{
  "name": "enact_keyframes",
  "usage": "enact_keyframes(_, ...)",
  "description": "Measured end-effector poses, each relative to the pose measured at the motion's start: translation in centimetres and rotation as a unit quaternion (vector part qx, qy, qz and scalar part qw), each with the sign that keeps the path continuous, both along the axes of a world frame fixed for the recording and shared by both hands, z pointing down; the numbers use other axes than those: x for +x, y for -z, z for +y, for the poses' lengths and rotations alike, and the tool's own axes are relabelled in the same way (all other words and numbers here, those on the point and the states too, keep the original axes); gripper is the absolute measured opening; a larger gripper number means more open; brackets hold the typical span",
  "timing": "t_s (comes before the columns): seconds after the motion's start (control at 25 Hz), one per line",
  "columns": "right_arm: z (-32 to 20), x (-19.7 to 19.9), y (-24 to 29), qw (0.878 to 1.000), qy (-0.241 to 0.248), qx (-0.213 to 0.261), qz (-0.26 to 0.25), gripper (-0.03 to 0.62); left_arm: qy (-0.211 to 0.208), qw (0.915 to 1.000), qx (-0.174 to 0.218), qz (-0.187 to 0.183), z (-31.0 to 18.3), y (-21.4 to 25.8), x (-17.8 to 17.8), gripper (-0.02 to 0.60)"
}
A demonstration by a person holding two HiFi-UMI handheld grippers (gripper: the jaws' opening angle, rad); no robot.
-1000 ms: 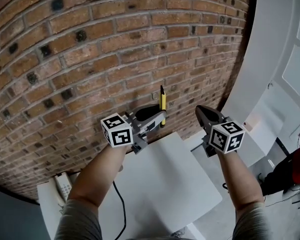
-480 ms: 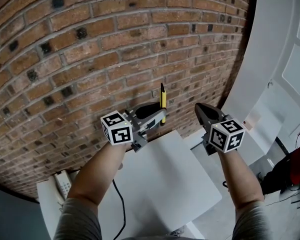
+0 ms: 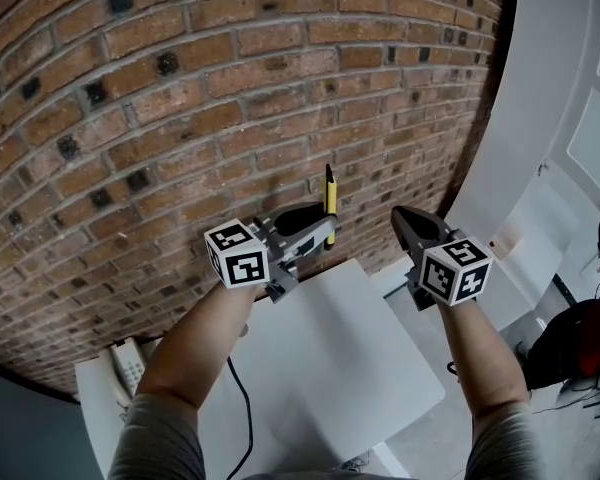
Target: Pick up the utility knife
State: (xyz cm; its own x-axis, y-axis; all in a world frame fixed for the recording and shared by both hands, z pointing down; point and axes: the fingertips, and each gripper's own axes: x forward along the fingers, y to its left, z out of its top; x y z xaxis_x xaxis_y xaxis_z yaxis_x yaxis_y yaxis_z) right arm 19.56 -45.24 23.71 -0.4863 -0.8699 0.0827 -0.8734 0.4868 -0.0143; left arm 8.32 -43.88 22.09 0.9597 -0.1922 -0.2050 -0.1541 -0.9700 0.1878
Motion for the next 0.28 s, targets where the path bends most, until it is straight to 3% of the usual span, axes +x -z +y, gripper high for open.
enact_keyframes(0.28, 0.08, -0.05, 0.12, 1.0, 0.002, 0.002, 0.001, 0.008, 0.001, 1.0, 0.003, -0.001, 0.07, -0.02, 0.02, 0.118)
